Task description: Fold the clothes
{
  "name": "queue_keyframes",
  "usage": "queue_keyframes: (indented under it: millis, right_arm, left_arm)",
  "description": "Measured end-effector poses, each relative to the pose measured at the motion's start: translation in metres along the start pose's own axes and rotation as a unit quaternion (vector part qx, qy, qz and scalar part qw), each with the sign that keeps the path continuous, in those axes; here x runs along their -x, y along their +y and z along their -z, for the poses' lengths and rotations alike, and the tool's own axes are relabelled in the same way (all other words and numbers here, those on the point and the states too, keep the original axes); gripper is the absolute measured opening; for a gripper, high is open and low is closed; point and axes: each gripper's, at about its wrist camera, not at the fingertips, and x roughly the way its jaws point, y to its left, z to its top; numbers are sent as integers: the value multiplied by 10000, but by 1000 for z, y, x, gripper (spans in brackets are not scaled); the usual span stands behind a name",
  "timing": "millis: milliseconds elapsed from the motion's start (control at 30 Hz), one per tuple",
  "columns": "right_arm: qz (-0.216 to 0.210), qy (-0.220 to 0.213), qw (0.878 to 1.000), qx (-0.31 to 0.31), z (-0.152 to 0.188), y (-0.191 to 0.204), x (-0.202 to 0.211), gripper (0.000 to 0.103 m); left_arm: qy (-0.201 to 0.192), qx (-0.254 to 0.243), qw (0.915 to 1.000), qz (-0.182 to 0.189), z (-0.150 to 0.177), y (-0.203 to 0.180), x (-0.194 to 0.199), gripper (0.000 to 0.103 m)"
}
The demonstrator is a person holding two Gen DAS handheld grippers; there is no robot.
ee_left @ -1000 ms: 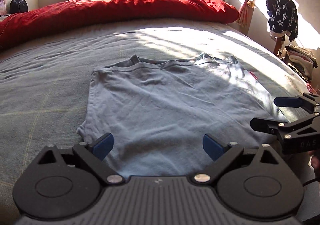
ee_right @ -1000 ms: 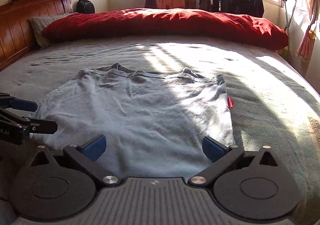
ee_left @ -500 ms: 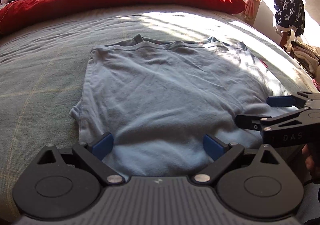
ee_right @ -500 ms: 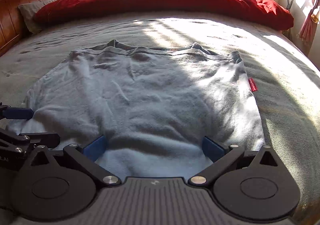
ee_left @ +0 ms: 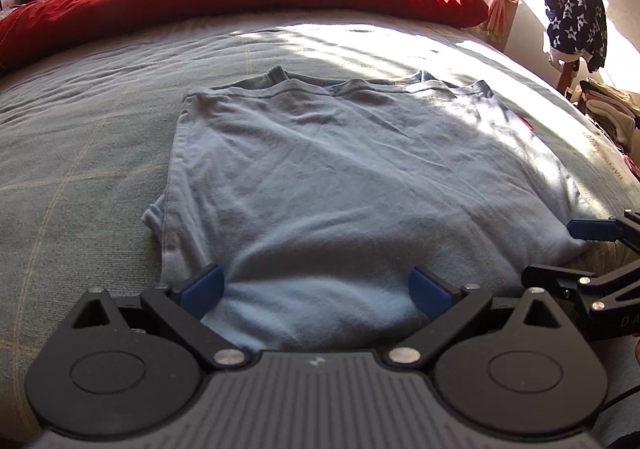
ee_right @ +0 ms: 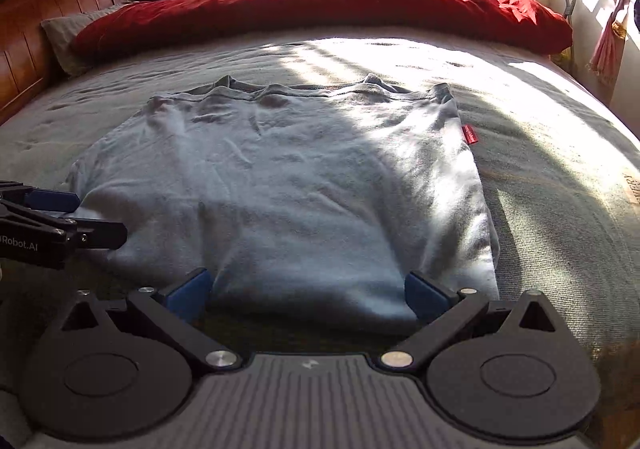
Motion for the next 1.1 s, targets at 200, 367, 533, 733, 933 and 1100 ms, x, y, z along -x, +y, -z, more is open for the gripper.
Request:
queue_keyframes:
  millis: [200, 367, 533, 733, 933, 1100]
  right_arm:
    - [-183, -499, 9984, 208, 7, 4, 27, 103]
    - [111, -132, 9998, -139, 12, -15, 13, 103]
    - [59, -489, 9971, -583, 10, -34, 26, 103]
    - [-2, -279, 9963, -817, 10, -43, 12, 103]
    - [-143, -680, 9969, -377, -4, -21, 28, 103]
    - [-803, -684, 9944, -44, -14, 7, 19, 103]
  left_arm:
    - [2, 17, 10000, 17, 1, 1, -1, 100]
    - [8, 33, 10000, 13, 1, 1, 0, 101]
    - [51, 49, 10000, -5, 0, 0, -2, 102]
    - [55, 146, 9999, 12, -3, 2, 5, 102]
    - [-411, 152, 9973, 590, -10, 3, 30, 102]
    - [26, 542, 9973, 498, -2, 15, 13, 102]
